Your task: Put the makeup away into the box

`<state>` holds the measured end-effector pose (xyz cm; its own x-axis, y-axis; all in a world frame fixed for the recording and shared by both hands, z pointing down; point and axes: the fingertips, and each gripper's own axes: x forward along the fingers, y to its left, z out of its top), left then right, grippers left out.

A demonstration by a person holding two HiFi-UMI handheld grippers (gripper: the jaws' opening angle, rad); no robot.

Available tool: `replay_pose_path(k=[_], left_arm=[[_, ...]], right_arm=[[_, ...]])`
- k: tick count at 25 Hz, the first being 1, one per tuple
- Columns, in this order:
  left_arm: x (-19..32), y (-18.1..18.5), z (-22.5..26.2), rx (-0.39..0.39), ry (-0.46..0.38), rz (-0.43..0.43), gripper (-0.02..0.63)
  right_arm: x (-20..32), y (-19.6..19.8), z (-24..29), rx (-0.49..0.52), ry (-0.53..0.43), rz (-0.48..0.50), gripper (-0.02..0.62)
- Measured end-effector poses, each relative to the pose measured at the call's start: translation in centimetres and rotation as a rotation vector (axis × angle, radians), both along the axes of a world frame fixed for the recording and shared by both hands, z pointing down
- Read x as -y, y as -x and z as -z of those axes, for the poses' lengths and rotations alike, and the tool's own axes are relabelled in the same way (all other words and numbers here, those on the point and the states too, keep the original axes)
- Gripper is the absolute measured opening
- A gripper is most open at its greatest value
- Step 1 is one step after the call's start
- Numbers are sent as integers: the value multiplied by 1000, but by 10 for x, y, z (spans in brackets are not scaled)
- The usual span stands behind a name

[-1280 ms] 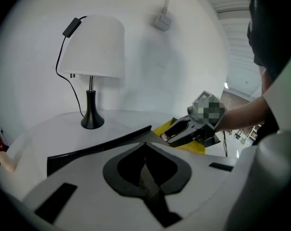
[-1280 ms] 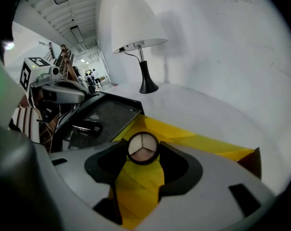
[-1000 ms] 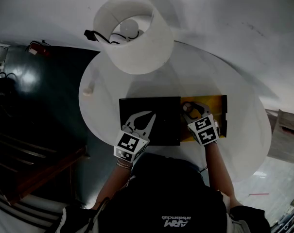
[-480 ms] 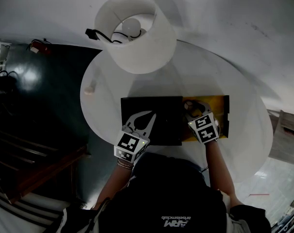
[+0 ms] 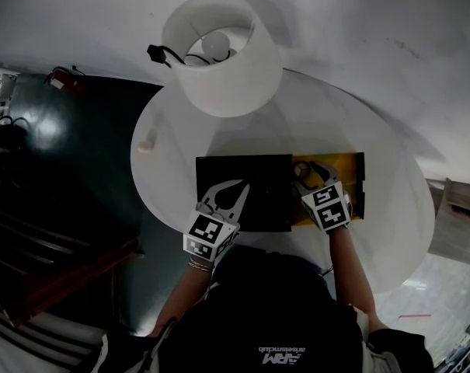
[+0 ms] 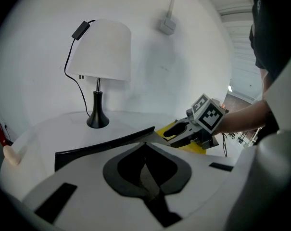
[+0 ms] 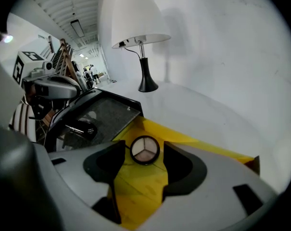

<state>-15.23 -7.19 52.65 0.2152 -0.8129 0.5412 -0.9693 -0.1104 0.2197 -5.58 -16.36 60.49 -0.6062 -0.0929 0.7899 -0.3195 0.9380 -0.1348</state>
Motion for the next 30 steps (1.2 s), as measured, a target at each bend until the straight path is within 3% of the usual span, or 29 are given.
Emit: replay_pose_path(k=[12,16,21,26,30], left_arm=[[-12,-19,14,6,-30,-52,18],[-20,-25,16,7,-36,-77,18],[-24,-30,20,15,-52,-98,18],[-25,-43,23,-41,-64,-160,20],[-20,-53,19,-35,-50,-205,20]], right_arm=[[-8,-31,40,27,-101,-93,244],[-14,-41,56,58,-134,-140,182],[-23,-47,72,98,-166,-176,153],[-37,-47,80,126,-157,-175,125],[-51,-48,89,176,-138,-150,53]])
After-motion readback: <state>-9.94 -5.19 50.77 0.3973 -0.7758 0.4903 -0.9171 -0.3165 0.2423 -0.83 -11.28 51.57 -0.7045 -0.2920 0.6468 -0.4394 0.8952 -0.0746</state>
